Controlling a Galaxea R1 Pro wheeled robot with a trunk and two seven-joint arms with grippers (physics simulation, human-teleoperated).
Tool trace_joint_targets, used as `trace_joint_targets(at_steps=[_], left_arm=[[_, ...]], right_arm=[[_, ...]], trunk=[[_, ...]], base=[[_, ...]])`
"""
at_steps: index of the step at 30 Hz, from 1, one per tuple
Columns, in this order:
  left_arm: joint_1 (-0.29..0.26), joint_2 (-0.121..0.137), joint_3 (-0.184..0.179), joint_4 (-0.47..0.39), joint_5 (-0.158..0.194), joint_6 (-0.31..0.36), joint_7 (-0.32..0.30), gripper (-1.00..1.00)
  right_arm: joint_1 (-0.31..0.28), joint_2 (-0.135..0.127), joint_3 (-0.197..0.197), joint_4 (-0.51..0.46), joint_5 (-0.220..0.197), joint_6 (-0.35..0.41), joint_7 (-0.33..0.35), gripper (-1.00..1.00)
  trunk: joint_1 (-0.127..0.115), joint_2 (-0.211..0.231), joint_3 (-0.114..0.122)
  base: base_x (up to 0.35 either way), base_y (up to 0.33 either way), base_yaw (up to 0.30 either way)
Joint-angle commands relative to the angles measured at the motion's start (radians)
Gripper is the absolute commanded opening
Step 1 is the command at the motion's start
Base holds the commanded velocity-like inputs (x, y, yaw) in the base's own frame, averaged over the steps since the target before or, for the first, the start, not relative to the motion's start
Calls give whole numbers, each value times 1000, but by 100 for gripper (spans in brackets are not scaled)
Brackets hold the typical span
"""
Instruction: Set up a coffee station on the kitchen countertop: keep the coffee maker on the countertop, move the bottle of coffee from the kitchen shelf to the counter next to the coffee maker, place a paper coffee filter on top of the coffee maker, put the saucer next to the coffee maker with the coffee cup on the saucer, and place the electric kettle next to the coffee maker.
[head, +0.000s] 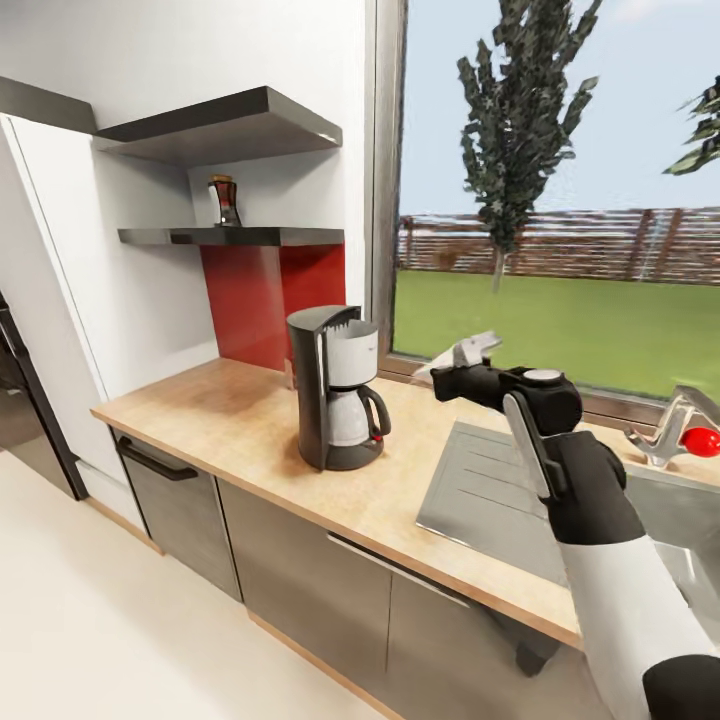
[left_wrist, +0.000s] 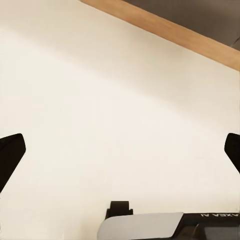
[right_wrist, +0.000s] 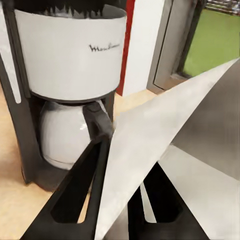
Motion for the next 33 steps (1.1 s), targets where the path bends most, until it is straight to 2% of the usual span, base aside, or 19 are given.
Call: trace_joint_targets(at_steps=[1,4,5,7,8,9,10,11,13,15,17,18,20,21,23,25,27,29,33], left_arm=[[0,0,11,-1,-5,-2,-1,100],[0,0,77,-2,-4,-3,-3,100],[0,0,97,-2,-4,-3,-4,100],[0,0,109,-3,-4,-3,-4,100],[0,0,114,-3,-4,-2,-5,100],[0,0,116,-3,-4,-2,-5,100],[0,0,117,-3,-4,-2,-5,100],[0,0,118,-3,-4,-2,-5,100],[0,0,119,-3,-4,-2,-5,100],[0,0,120,-3,-4,-2,-5,100],[0,0,120,-3,-4,-2,-5,100],[0,0,120,-4,-4,-2,-5,100],[0,0,120,-4,-4,-2,-5,100],[0,0,121,-4,-4,-2,-5,100],[0,0,121,-4,-4,-2,-5,100],[0,0,121,-4,-4,-2,-5,100],[0,0,121,-4,-4,-2,-5,100],[0,0,121,-4,-5,-2,-5,100],[0,0,121,-4,-5,-2,-5,100]], right_arm=[[-26,-8,1,0,6,14,-1,-100],[-159,-44,7,49,90,39,6,-100],[-237,-59,10,128,109,43,24,-100],[-314,-72,12,225,119,46,59,-100],[-401,-80,24,354,125,47,124,-100],[-433,-82,41,405,128,47,154,-100],[-466,-83,64,457,132,47,186,-100],[-531,-85,122,555,142,47,252,-100],[-593,-85,189,642,154,46,322,-100],[-704,-84,306,778,173,45,472,-100],[-745,-84,341,822,178,45,541,-100],[-772,-84,364,851,183,45,605,-100],[-790,-84,379,870,194,44,660,-100],[-802,-84,389,881,221,44,711,-100],[-810,-83,395,888,257,44,755,-100],[-816,-80,400,894,317,43,815,-100],[-821,-66,404,898,416,43,889,-100],[-822,-59,405,898,455,43,915,-100],[-823,-51,406,898,486,42,935,-100]], trunk=[[0,-1,-1],[0,-1,-1],[0,-1,-1],[0,-1,-1],[0,-1,-1],[0,-1,-1],[0,-1,-1],[0,-1,-1],[0,-1,-1],[0,-1,-1],[0,-1,-1],[0,-1,-1],[0,-1,-1],[0,-1,-1],[0,-1,-1],[0,-1,-1],[0,-1,-1],[0,-1,-1],[0,-1,-1]], base=[[0,0,0],[0,0,0],[0,0,0],[0,0,0],[0,0,0],[0,0,0],[0,0,0],[0,0,0],[0,0,0],[0,0,0],[0,0,0],[0,0,0],[0,0,0],[0,0,0],[19,5,0],[116,74,0],[186,149,0],[136,115,0],[50,43,0]])
